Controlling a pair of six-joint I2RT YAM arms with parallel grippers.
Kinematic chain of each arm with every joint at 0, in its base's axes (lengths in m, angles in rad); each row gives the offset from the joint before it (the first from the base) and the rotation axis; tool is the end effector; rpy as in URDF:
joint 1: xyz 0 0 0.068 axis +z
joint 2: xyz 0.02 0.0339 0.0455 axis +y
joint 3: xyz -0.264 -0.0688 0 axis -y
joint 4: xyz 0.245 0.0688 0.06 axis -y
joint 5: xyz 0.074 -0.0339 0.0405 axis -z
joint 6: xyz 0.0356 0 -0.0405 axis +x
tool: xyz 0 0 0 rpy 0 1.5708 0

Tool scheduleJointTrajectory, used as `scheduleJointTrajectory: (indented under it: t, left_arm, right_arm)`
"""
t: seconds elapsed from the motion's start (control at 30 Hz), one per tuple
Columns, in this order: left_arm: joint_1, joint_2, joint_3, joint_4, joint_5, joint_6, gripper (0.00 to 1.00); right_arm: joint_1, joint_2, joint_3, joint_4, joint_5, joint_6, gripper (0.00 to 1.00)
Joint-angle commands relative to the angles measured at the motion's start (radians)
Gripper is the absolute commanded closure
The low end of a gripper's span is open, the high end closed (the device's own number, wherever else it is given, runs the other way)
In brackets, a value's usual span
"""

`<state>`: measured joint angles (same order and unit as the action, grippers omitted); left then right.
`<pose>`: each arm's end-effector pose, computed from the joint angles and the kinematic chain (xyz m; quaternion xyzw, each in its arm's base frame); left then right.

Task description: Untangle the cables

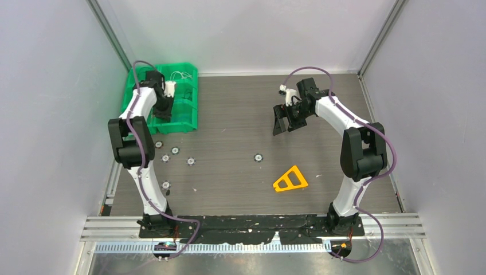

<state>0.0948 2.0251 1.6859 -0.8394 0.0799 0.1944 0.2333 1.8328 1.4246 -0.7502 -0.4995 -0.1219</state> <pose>0.4270 0.0378 0.2246 0.0566 0.9784 -0.0107 0.1983 0.3650 0.1043 0.2299 -0.2174 0.9246 0.2526 0.1846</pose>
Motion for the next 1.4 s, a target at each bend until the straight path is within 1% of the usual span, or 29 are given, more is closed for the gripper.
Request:
scheduleJointTrajectory:
  t: [0.0,0.13,0.33,0.47,0.57,0.63,0.67,0.77,0.8,0.83,0.87,0.93,1.07,1.23,1.3,1.37]
  left_arm:
    - [-0.004,0.054,0.085,-0.124,-0.071,0.038,1.00]
    - [-0.003,0.101,0.131,-0.169,-0.112,0.043,1.00]
    - [-0.003,0.157,0.214,-0.228,-0.132,0.057,1.00]
    - [-0.005,0.131,0.169,-0.192,-0.132,0.093,1.00]
    - [-0.006,0.104,0.118,-0.147,-0.173,0.122,1.00]
    - [-0.004,0.096,0.098,-0.133,-0.170,0.136,1.00]
    - [-0.004,0.088,0.088,-0.125,-0.159,0.144,0.98]
    - [-0.005,0.048,0.051,-0.079,-0.135,0.155,0.77]
    - [-0.005,0.028,0.035,-0.054,-0.132,0.153,0.67]
    - [-0.004,0.006,0.017,-0.032,-0.126,0.152,0.61]
    - [-0.005,-0.014,0.007,-0.015,-0.114,0.154,0.57]
    - [-0.004,-0.045,-0.001,0.004,-0.092,0.150,0.52]
    - [-0.004,-0.087,0.021,0.004,-0.028,0.157,0.48]
    - [-0.004,-0.099,0.104,-0.067,0.056,0.197,0.43]
    - [-0.003,-0.097,0.148,-0.088,0.071,0.200,0.39]
    - [0.004,-0.104,0.178,-0.095,0.108,0.200,0.30]
  right_arm:
    - [-0.002,-0.018,0.016,-0.004,-0.007,-0.005,0.12]
    - [-0.001,-0.022,0.014,-0.004,-0.005,-0.005,0.12]
    - [-0.002,-0.018,0.019,-0.005,-0.002,-0.005,0.12]
    - [0.000,-0.015,0.023,-0.004,-0.002,-0.004,0.12]
    - [-0.002,-0.009,0.030,-0.005,-0.004,-0.002,0.12]
    - [-0.001,-0.003,0.037,-0.008,-0.008,-0.001,0.12]
    - [-0.001,-0.002,0.039,-0.009,-0.009,-0.001,0.12]
    - [0.001,0.002,0.046,-0.014,-0.013,0.001,0.12]
    - [0.001,0.003,0.047,-0.015,-0.013,0.001,0.12]
    - [0.001,0.000,0.047,-0.014,-0.013,0.000,0.12]
    - [0.000,-0.001,0.047,-0.015,-0.013,-0.001,0.12]
    - [-0.001,-0.005,0.044,-0.015,-0.013,-0.002,0.12]
    - [-0.001,-0.006,0.043,-0.015,-0.014,-0.002,0.12]
    - [0.000,-0.007,0.043,-0.013,-0.019,-0.002,0.12]
    - [0.000,-0.006,0.043,-0.014,-0.020,-0.002,0.12]
    - [0.000,-0.008,0.043,-0.014,-0.022,-0.002,0.12]
